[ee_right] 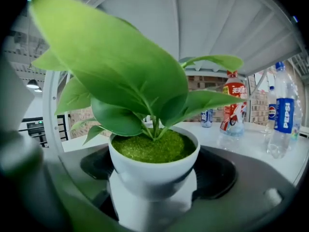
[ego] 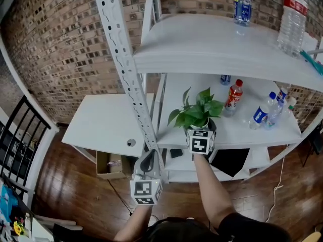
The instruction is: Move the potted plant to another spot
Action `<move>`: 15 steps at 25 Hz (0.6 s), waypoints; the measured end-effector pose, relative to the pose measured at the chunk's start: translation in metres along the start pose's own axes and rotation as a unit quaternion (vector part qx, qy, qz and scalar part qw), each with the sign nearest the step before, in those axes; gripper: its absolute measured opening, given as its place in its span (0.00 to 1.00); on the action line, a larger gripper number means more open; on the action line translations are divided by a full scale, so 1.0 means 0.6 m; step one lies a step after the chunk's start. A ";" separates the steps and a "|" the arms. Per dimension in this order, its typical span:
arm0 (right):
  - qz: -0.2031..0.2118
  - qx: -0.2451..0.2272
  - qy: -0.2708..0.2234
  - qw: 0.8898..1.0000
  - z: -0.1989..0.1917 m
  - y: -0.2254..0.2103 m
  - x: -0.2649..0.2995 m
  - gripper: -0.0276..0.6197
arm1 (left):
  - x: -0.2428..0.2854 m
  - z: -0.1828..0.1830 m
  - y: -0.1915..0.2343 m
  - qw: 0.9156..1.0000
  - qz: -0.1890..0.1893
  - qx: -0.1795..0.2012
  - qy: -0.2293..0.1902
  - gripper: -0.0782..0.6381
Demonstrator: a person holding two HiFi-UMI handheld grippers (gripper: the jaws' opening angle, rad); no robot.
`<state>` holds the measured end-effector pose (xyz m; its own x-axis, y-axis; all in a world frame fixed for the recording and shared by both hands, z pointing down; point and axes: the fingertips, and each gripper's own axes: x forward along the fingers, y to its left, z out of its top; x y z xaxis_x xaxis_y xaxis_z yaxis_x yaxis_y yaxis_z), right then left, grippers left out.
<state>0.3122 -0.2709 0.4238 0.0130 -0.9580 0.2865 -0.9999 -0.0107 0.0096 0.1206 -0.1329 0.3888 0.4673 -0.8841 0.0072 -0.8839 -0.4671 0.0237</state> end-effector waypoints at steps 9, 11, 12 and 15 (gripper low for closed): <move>0.004 -0.019 -0.016 1.000 -0.003 0.004 -0.036 0.79 | -0.007 0.003 -0.005 1.000 -0.006 0.004 0.001 0.13; 0.013 -0.025 -0.023 0.999 -0.001 0.012 -0.057 0.79 | -0.010 -0.001 -0.011 1.000 -0.006 0.002 0.003 0.13; 0.019 -0.027 -0.026 0.999 0.001 0.017 -0.069 0.79 | -0.012 -0.003 -0.013 1.000 -0.005 0.001 0.004 0.13; 0.044 -0.030 -0.032 0.998 0.004 0.038 -0.111 0.79 | -0.024 -0.008 -0.018 1.000 0.002 -0.004 0.005 0.13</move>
<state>0.2884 -0.2080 0.4028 -0.0763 -0.9707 0.2278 -0.9950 0.0887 0.0448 0.1236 -0.1152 0.3934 0.4648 -0.8852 0.0168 -0.8852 -0.4642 0.0310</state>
